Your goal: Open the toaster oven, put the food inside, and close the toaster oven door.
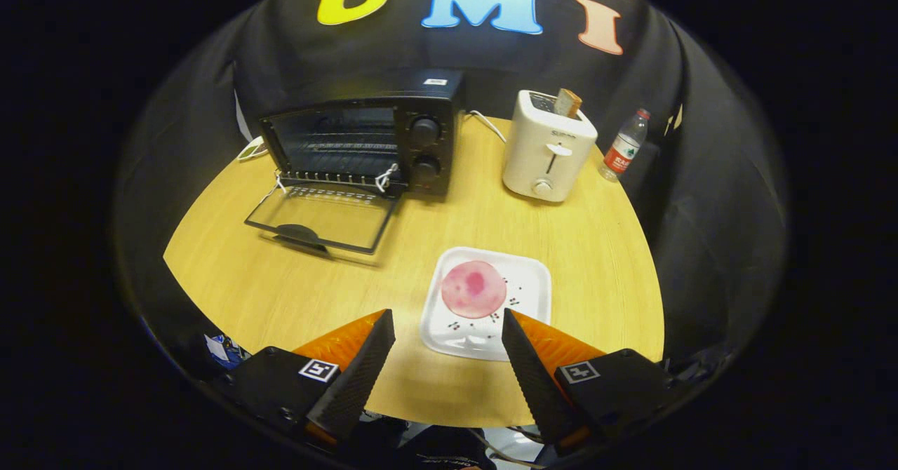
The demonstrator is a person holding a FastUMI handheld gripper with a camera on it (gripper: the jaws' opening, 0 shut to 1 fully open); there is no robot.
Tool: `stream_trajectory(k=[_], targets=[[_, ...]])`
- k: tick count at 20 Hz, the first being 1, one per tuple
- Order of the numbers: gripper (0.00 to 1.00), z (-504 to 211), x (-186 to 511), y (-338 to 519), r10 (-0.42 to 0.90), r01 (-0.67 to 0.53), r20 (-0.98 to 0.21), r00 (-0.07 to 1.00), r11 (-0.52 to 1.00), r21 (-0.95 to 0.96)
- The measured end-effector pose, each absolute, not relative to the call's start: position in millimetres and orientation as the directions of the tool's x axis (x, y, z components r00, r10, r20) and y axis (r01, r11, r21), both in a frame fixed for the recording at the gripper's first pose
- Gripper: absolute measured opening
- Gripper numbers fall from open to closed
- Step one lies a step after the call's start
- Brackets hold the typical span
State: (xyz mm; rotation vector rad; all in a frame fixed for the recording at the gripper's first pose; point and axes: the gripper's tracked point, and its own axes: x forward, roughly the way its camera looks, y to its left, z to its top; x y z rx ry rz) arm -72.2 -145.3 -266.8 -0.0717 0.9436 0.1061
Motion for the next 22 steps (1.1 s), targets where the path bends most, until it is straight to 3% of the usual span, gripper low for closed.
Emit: stream_trajectory(k=[10, 20, 22], targets=[[0.99, -319, -41, -239, 0.076, -0.082, -0.898, 0.434, 0.996, 0.045], [0.93, -367, -36, -239, 0.135, -0.059, -0.965, 0.223, 0.99, 0.125], [0.76, -371, -35, -241, 0.104, -0.092, -0.97, 0.22, 0.992, 0.085]])
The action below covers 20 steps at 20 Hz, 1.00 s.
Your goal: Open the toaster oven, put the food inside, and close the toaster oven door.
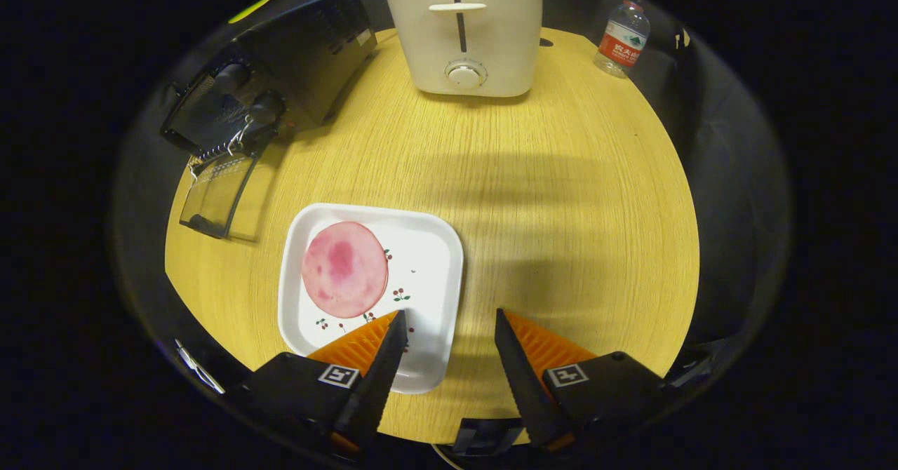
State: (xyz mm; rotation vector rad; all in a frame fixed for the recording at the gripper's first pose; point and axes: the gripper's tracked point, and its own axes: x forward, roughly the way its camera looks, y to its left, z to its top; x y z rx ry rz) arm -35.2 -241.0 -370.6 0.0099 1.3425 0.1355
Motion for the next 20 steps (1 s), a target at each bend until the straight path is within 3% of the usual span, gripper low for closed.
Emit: stream_trajectory(k=[5, 8, 10, 12, 15, 20], targets=[[0.33, -376, -36, -229, 0.136, -0.049, -0.976, 0.172, 0.99, 0.13], [0.29, -370, -31, -235, 0.133, -0.201, -0.971, 0.199, 0.975, 0.092], [0.08, -372, -29, -238, 0.12, -0.167, -0.976, 0.184, 0.982, 0.089], [0.08, -372, -27, -234, 0.156, -0.14, -0.974, 0.163, 0.981, 0.133], [0.02, -375, -28, -234, 0.183, -0.229, -0.97, 0.157, 0.962, 0.145], [0.02, -377, -28, -232, 0.207, -0.211, -0.969, 0.133, 0.961, 0.177]])
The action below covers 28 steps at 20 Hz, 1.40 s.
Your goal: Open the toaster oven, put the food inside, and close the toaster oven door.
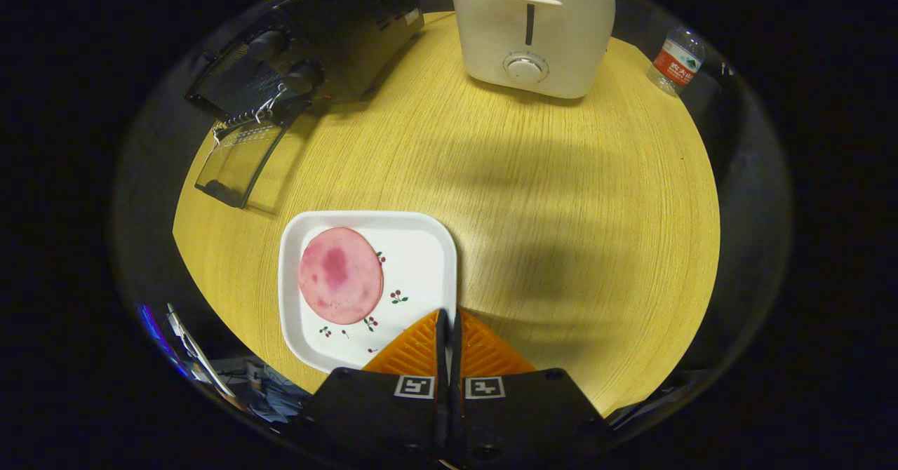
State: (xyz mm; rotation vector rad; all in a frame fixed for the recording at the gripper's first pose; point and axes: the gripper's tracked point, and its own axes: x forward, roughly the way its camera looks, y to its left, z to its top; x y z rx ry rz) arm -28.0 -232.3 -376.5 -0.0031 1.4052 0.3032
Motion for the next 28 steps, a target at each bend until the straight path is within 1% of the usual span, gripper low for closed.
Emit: stream_trajectory(k=[5, 9, 17, 22, 28], targets=[[0.02, -378, -31, -234, 0.181, -0.164, -0.972, 0.152, 0.974, 0.156], [0.02, -366, -47, -232, 0.221, -0.052, -0.959, 0.177, 0.975, 0.215], [0.02, -325, -70, -223, 0.299, 0.121, -0.904, 0.307, 0.93, 0.348], [0.02, -301, -92, -212, 0.305, 0.168, -0.872, 0.383, 0.905, 0.39], [0.02, -274, -109, -182, 0.368, 0.252, -0.8, 0.474, 0.814, 0.523]])
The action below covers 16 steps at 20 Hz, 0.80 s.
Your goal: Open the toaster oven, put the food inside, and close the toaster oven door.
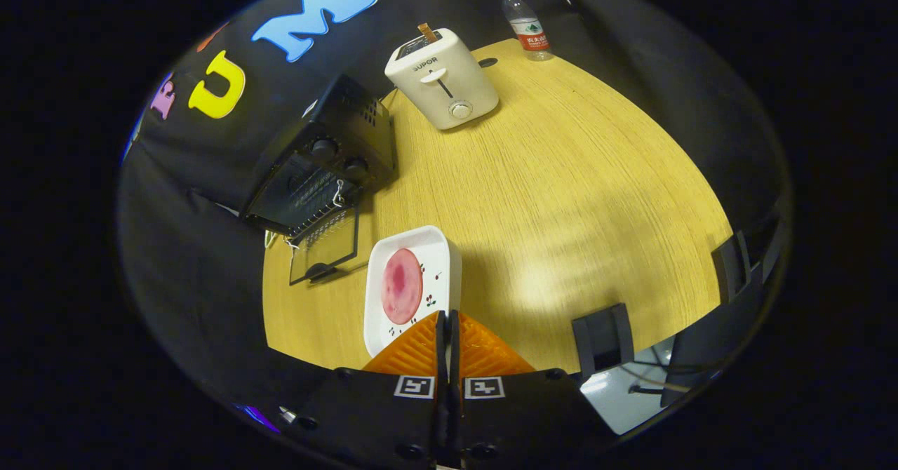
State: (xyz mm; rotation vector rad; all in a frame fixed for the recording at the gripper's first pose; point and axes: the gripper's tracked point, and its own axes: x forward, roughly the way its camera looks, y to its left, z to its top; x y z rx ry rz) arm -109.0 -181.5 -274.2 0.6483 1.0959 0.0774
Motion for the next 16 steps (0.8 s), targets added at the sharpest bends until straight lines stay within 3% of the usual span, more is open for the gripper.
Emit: stream_trajectory(k=[4, 8, 16], targets=[[0.02, -249, -112, -165, 0.407, 0.303, -0.737, 0.54, 0.723, 0.621], [0.02, -215, -103, -126, 0.469, 0.27, -0.66, 0.587, 0.655, 0.706], [0.02, -201, -51, -46, 0.574, 0.197, -0.589, 0.568, 0.601, 0.775]])
